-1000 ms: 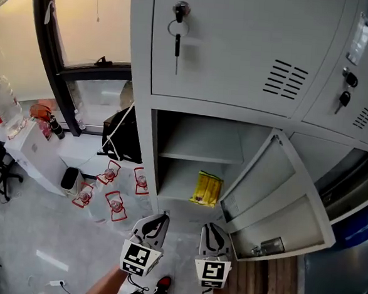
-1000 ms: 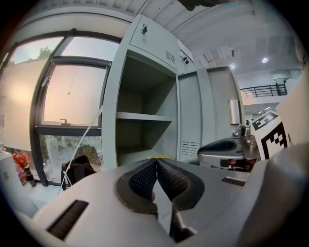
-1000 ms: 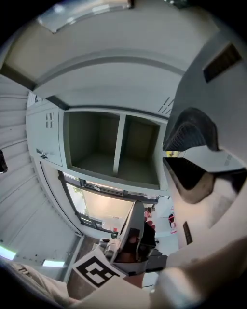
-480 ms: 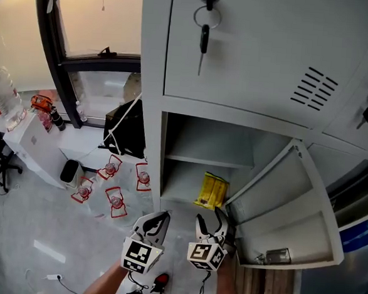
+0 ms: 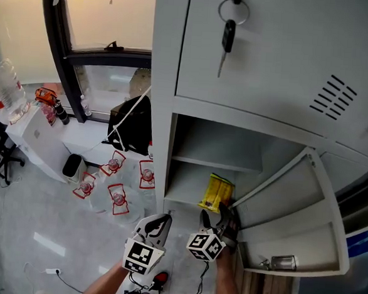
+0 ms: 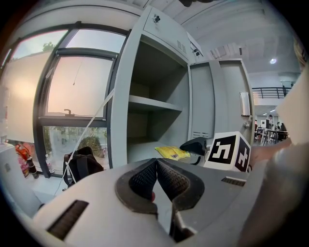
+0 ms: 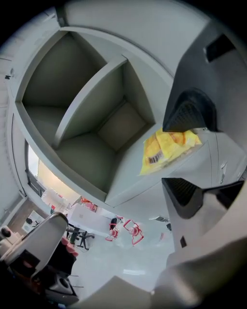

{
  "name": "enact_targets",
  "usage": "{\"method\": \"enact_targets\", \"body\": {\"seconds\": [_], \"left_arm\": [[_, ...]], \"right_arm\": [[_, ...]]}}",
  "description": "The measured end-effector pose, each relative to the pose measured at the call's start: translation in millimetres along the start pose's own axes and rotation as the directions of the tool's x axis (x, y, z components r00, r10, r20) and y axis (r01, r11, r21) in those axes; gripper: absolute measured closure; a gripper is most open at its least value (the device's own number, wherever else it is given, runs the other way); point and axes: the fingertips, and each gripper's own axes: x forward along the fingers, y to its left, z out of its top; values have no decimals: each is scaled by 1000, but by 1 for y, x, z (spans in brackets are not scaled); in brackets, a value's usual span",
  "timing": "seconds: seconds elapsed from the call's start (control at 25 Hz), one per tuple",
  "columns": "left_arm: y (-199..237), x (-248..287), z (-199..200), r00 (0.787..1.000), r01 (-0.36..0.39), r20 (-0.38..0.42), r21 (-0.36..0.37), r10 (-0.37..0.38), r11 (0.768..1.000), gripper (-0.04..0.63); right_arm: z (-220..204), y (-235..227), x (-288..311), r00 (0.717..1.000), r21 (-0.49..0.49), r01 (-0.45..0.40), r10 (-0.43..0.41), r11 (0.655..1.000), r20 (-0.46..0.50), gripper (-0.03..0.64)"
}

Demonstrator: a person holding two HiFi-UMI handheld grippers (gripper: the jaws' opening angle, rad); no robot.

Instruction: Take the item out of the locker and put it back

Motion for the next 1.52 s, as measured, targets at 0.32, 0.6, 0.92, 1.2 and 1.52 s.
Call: {"method": "enact_targets", "body": {"seconds": [0.32,0.6,0.92,1.2,1.52], "left_arm": [[4,1,-3,1000,-13,-7,-3,13,1000,572],[10,-1,-4,1000,-19,-9,-5,19,1000,572],[10,-4,-1,1000,-22,2,0,22,1000,572],[8,-12,10,999,-29,27,15,29,999,572],[1,-24,32,996,-37,80,38,34,999,572]], "right_arm": [[-5,-7,7,998,-11,66,-66,998,-17,419],[-5,-8,6,998,-26,58,-58,998,-31,456],[2,-14,-1,996,-13,88,-88,996,-20,516],[17,-28,-15,994,83,106,-108,991,21,532],[47,-66,-66,977,336,103,-158,936,140,532]]}}
